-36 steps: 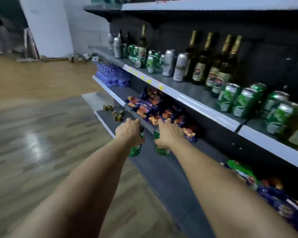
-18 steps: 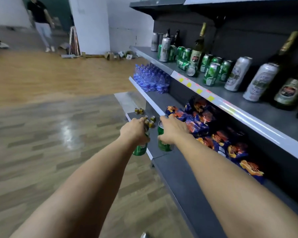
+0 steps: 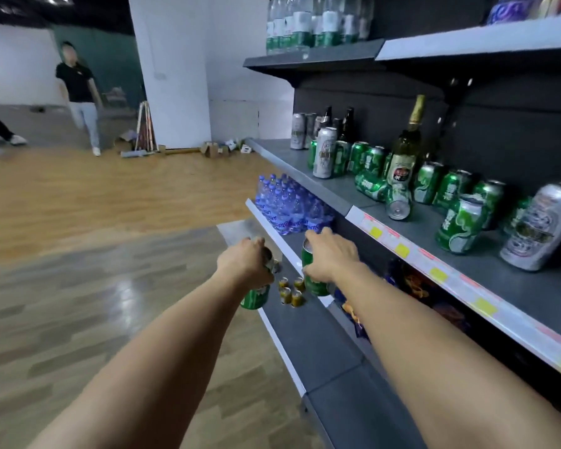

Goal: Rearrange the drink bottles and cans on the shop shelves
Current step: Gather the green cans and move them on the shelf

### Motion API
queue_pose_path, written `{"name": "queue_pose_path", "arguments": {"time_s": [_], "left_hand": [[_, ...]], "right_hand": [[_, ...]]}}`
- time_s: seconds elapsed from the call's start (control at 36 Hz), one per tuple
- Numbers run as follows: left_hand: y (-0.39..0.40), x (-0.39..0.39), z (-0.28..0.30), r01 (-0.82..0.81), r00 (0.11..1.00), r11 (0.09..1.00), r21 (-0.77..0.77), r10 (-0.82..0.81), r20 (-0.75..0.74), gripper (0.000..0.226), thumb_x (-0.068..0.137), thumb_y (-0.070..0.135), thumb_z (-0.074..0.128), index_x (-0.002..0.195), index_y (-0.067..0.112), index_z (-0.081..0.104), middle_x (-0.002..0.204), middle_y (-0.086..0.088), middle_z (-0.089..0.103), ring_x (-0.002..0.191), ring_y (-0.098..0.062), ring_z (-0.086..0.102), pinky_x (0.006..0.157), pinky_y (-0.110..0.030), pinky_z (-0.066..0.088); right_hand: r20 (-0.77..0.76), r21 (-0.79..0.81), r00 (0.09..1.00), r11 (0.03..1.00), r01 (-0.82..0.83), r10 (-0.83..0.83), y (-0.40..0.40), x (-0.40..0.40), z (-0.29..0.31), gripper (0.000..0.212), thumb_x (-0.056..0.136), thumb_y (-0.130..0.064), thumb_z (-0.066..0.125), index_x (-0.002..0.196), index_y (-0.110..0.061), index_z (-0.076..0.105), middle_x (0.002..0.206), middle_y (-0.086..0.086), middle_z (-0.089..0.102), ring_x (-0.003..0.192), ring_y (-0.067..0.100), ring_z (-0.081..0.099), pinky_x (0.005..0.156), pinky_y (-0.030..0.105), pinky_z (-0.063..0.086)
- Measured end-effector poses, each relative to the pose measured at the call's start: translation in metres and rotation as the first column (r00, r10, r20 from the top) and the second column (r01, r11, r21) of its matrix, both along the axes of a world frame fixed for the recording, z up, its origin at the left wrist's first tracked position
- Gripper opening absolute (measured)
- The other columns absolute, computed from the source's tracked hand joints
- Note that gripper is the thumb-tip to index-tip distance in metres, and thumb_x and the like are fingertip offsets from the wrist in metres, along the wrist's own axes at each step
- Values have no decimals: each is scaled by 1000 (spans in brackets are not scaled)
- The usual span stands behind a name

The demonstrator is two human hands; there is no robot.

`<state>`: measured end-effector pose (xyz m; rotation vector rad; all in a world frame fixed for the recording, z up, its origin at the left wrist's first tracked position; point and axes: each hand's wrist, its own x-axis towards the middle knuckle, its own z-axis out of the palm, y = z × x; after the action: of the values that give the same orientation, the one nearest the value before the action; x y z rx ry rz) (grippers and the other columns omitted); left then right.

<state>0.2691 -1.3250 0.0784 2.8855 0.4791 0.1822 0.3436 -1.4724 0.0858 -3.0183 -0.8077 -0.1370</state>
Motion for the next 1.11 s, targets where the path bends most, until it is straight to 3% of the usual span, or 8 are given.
{"name": "queue_pose_path", "arguments": {"time_s": [0.22,0.39,0.47,0.61,0.72,0.81,0.94,1.11], "left_hand": [[75,115,4,55,996,998,-44,-51,79,52,77,31,69,114,13,38,110,-9,61,100,-31,60,63,-32,41],[138,203,17,150,983,989,15,-151,102,54,77,33,68,119,12,42,110,-8,59,99,-30,60,64,-32,41],[170,248,24,196,976,981,-12,-194,95,53,75,32,70,116,14,42,112,-8,59,99,-30,59,68,-35,46],[209,321,32,242,966,965,-99,-230,120,67,76,29,70,133,16,38,119,-6,59,105,-28,58,81,-37,52],[224,374,37,297,945,943,-147,-268,189,59,76,29,70,127,18,41,116,-5,58,105,-28,57,74,-36,49],[229,416,40,346,921,927,-148,-304,244,50,75,29,70,116,17,45,115,-7,58,103,-29,57,72,-36,48],[232,478,50,392,886,906,-161,-325,331,50,73,34,74,109,16,44,114,-10,58,102,-32,58,74,-36,46],[234,543,71,414,868,893,-174,-331,369,50,75,28,73,117,20,48,118,-6,47,100,-30,58,81,-39,50]], "right_hand": [[48,104,991,987,122,-127,58,115,25,74,80,-39,70,135,-13,28,129,12,46,113,33,54,75,36,40],[54,174,972,961,215,-227,115,191,46,73,80,-32,69,137,-14,28,120,10,49,105,31,57,79,38,46],[39,186,965,951,247,-259,145,225,58,76,79,-32,71,139,-15,28,130,10,42,108,31,55,82,37,47],[62,178,957,946,270,-285,183,281,71,71,79,-35,73,136,-18,33,132,9,36,104,29,56,73,34,45],[72,174,943,935,310,-326,201,325,76,71,81,-36,71,138,-19,32,135,10,36,103,28,57,67,32,40],[113,151,934,935,322,-340,210,357,79,75,80,-40,71,141,-20,31,134,8,40,112,27,53,71,31,39],[235,57,911,941,335,-338,223,409,85,75,77,-50,70,138,-21,37,134,5,48,124,26,39,96,38,34],[312,79,891,943,323,-331,235,463,97,63,75,-51,71,128,-26,47,124,-3,55,114,22,41,93,37,29]]}}
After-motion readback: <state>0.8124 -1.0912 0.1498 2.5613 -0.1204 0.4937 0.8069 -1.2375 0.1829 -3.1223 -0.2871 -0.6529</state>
